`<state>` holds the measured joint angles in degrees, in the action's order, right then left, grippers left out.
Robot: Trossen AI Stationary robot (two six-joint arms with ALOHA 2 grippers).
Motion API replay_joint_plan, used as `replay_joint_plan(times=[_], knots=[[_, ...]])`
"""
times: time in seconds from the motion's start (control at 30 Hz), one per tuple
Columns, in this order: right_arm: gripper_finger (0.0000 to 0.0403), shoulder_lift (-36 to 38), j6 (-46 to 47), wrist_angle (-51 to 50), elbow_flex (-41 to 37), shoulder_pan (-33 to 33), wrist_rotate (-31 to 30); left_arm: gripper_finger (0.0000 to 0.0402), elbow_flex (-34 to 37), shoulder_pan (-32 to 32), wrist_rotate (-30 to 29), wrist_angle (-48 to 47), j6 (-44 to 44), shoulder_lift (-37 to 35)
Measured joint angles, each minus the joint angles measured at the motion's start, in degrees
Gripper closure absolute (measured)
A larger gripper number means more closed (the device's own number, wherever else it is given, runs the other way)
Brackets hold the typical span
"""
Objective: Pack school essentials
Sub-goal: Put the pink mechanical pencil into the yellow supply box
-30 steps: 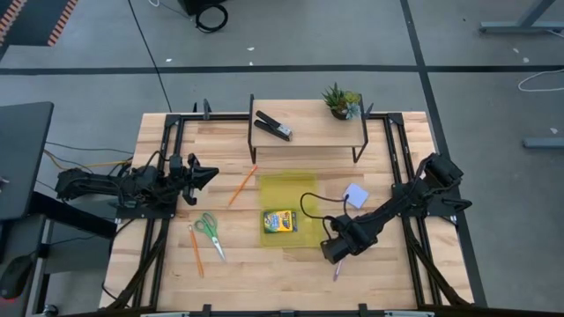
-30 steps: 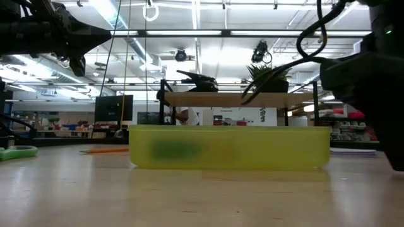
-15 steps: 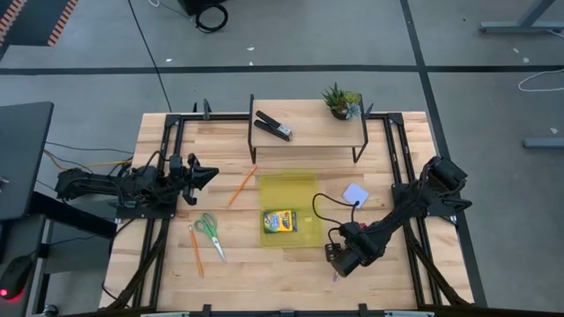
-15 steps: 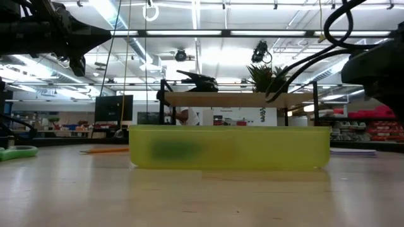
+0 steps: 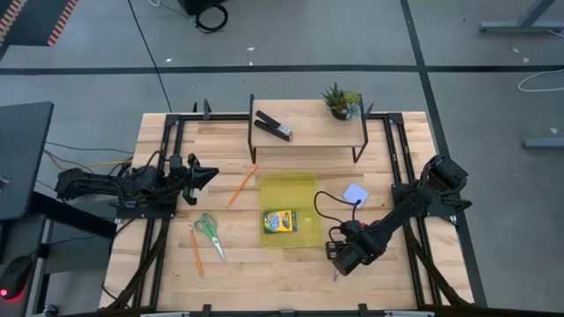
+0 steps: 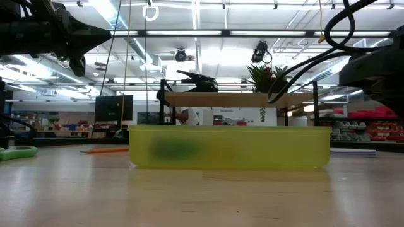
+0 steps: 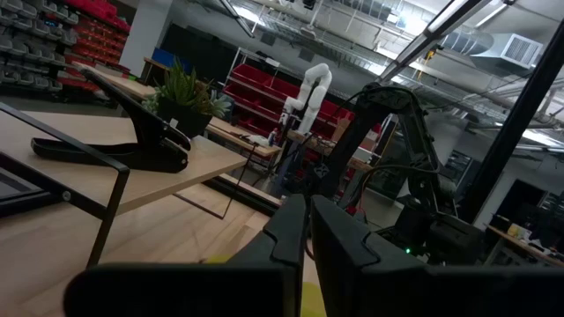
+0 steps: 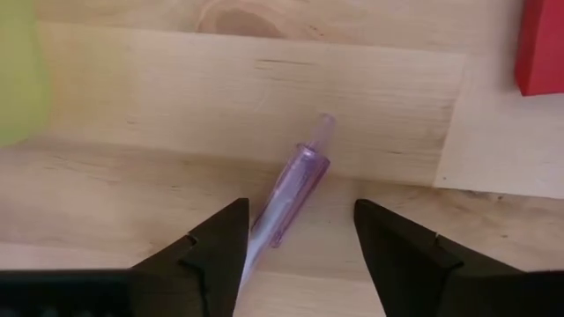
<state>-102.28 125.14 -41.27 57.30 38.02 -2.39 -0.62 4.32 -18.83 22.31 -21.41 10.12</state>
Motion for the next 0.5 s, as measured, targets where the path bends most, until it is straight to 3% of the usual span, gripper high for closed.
replay_joint_plan(times=[0.23, 0.5], knots=[[0.0226, -0.06, -4.27, -0.97, -0.04, -0.04, 1.74, 0.0363, 0.00, 0.00, 0.00, 0.00, 0.00, -0.01], [0.0306, -0.11, -6.86, -2.09, -0.11, 0.00, 2.31, 0.0371, 0.00, 0.00, 0.00, 0.00, 0.00, 0.01]])
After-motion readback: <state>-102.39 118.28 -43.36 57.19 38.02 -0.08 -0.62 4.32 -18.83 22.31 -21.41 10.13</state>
